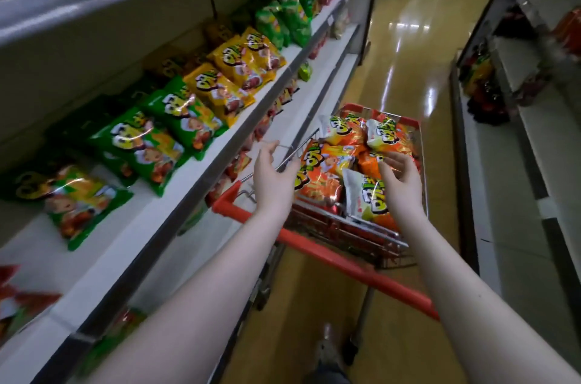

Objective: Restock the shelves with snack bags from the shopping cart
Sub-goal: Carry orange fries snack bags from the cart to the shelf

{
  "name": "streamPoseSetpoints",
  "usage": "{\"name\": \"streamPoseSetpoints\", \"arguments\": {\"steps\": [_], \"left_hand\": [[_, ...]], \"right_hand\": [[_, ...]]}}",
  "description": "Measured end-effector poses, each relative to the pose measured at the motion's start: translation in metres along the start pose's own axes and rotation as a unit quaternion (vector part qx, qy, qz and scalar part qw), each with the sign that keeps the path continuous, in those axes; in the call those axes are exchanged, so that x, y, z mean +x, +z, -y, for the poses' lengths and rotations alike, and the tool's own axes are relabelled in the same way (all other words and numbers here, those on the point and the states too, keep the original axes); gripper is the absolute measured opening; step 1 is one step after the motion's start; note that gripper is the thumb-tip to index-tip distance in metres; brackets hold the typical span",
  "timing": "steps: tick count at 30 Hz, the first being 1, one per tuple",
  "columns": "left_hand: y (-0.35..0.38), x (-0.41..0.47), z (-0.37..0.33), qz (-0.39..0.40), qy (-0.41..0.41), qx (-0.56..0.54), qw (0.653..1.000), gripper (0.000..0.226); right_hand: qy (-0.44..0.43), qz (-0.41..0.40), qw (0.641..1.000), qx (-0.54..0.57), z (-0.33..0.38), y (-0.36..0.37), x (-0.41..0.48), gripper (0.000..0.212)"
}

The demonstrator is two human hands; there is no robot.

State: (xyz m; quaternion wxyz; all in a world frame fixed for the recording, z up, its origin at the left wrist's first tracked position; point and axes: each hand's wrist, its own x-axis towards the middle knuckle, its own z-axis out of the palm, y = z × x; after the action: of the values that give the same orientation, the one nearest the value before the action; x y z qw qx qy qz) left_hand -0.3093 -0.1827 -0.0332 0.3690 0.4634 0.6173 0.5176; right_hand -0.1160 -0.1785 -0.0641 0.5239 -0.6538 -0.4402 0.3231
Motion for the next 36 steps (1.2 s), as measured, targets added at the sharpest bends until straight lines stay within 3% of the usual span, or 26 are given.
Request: {"name": "streamPoseSetpoints", "arguments": {"steps": [9,15,20,29,36], "left_hand": [[0.104,0.075,0.025,0.057,-0.092,0.015,0.994,0.044],[0.134,0.096,0.052,0.084,-0.131,0.021,0.988,0.045],[0.139,0.104,0.071,0.116,-0.128,0.058,0.983,0.04],[0.124,0.087,0.103,0.145,-0.123,0.101,0.977,0.036],[0.123,0.082,0.107,0.194,-0.098,0.203,0.955,0.052]], "right_hand": [[0.1,0.079,0.989,-0.081,-0.076,-0.005,0.097,0.032],[0.144,0.08,0.982,-0.092,-0.104,-0.003,0.117,0.034],[0.158,0.095,0.977,-0.111,-0.115,0.006,0.121,0.034],[0.118,0.126,0.946,-0.274,-0.119,0.018,0.104,0.044],[0.12,0.125,0.942,-0.289,-0.118,0.023,0.088,0.038]]}}
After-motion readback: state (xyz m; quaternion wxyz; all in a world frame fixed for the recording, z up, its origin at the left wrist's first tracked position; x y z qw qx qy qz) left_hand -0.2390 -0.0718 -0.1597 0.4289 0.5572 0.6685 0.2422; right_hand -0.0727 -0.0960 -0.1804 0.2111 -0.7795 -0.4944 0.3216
